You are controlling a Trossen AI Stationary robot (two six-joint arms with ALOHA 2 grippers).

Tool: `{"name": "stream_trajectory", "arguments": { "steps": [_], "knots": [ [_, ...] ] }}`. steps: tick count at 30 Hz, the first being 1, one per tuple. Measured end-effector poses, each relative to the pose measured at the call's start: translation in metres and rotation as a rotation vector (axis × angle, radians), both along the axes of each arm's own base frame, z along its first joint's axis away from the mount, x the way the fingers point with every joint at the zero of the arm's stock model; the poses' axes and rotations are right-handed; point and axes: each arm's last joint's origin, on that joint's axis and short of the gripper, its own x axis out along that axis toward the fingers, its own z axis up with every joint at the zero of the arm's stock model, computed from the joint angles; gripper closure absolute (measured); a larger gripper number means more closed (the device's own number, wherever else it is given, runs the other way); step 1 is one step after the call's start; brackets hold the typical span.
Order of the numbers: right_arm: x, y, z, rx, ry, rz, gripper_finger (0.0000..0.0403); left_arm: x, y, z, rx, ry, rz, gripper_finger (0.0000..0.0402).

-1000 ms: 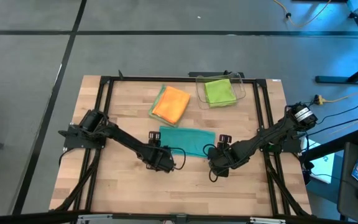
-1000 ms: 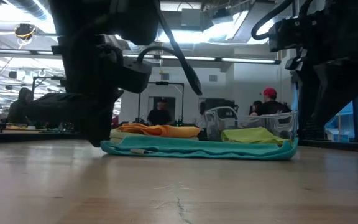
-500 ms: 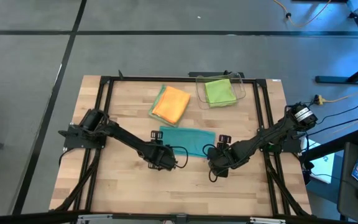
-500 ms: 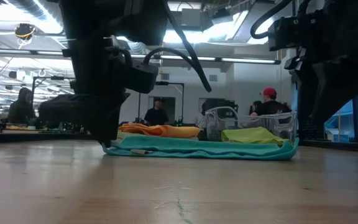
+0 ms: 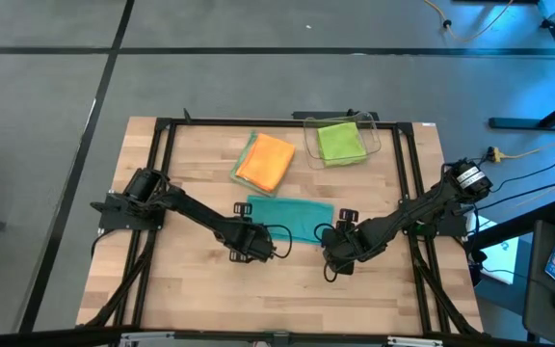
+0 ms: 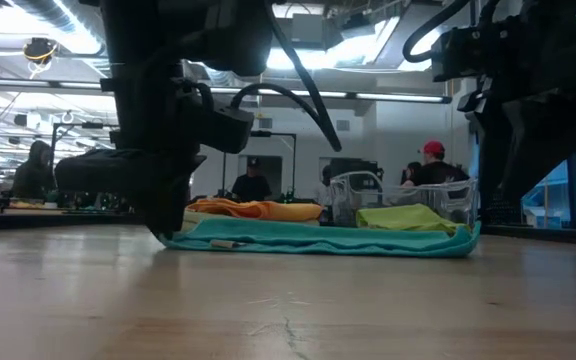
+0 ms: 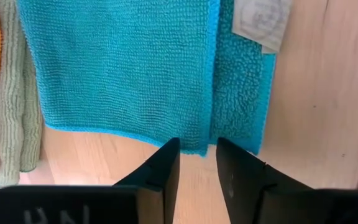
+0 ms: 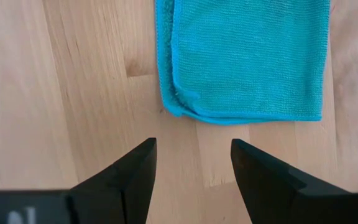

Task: Fold microfiber towels
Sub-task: Fold the blue microfiber towel

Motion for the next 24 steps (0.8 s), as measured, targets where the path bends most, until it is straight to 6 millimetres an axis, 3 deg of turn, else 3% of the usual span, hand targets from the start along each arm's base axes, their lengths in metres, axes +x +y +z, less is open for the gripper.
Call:
{"name": "stream_trajectory", "arguments": {
  "steps": [10, 19, 24],
  "knots": [
    [0.0004, 0.0001, 0.0001, 0.002, -0.004, 0.000, 0.0194, 0.0000, 0.0001, 0.0000, -0.001, 0.000, 0.000, 0.0397],
    [0.0006, 0.0002, 0.0001, 0.003, -0.006, 0.002, 0.0194, -0.0023, -0.0008, 0.0002, 0.008, 0.018, -0.001, 0.0395],
    [0.0007, 0.0003, 0.0001, 0.003, -0.007, 0.002, 0.0194, -0.0044, -0.0046, 0.0000, -0.005, 0.030, -0.008, 0.0367]
  ]
}}
